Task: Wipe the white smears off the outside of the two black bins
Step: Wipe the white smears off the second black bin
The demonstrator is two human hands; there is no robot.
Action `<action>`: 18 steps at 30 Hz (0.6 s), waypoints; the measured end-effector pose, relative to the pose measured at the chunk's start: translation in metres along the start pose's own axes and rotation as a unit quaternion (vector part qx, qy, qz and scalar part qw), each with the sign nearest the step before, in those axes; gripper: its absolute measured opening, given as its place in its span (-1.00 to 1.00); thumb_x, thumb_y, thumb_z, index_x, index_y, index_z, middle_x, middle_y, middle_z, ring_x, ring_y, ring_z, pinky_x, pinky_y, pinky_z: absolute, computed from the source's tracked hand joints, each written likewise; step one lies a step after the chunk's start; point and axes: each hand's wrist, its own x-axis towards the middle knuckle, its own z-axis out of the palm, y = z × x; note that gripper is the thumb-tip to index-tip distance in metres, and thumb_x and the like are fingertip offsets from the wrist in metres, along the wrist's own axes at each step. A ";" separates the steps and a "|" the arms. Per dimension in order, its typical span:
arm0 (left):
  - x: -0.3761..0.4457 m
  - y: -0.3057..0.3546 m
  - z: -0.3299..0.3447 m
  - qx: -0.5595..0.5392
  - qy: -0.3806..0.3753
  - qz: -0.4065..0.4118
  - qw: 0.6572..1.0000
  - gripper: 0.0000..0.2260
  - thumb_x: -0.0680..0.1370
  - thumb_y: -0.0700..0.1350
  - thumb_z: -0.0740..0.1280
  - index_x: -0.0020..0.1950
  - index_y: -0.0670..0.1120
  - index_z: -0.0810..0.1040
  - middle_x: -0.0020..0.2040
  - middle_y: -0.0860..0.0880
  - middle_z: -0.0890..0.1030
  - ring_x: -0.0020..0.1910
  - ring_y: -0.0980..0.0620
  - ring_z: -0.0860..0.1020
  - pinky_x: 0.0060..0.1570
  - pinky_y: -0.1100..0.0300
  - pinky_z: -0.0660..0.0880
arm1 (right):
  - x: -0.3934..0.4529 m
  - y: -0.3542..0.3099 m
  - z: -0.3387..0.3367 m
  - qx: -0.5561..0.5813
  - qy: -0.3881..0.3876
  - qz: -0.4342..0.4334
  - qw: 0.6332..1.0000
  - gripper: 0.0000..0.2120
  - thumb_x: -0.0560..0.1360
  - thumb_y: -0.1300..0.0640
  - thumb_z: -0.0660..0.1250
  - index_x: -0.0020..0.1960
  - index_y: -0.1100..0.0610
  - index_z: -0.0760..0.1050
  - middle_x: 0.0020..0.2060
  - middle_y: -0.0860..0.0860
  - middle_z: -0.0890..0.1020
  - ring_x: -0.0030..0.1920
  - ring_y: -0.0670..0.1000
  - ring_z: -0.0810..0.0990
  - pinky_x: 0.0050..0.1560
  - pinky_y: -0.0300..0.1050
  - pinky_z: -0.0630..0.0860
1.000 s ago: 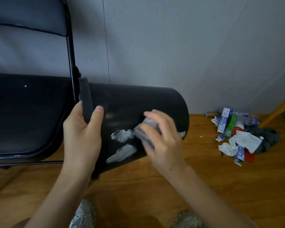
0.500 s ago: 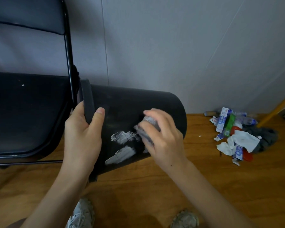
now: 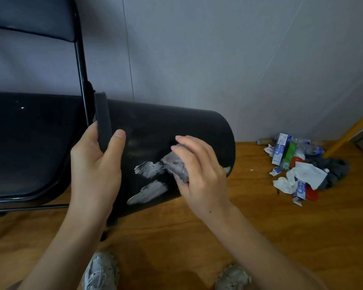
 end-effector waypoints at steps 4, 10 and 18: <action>-0.001 -0.001 -0.003 0.006 0.006 -0.012 1.000 -0.82 0.62 -0.11 0.23 -0.04 0.16 0.54 -0.09 0.08 0.64 -0.03 0.05 0.62 0.05 -0.07 0.56 | -0.010 0.003 -0.001 0.016 -0.010 -0.061 0.998 -0.78 0.56 0.17 0.34 0.16 0.21 0.41 0.15 0.20 0.61 0.27 0.12 0.51 0.19 -0.15 0.55; 0.000 0.001 -0.003 -0.023 0.006 -0.029 0.999 -0.84 0.62 -0.13 0.22 -0.02 0.10 0.55 -0.12 0.07 0.65 -0.03 0.03 0.62 0.01 0.00 0.56 | -0.008 0.015 -0.002 0.008 -0.007 -0.095 0.995 -0.77 0.56 0.17 0.36 0.17 0.21 0.42 0.19 0.19 0.55 0.26 0.14 0.50 0.14 -0.12 0.58; 0.001 0.006 -0.002 -0.040 0.006 -0.035 0.999 -0.84 0.62 -0.14 0.22 0.01 0.07 0.55 -0.08 0.01 0.65 -0.03 0.03 0.63 -0.03 0.08 0.56 | -0.008 0.019 -0.008 0.035 -0.045 -0.071 0.996 -0.73 0.50 0.21 0.36 0.19 0.23 0.52 0.29 0.17 0.37 0.35 0.14 0.40 0.26 -0.14 0.51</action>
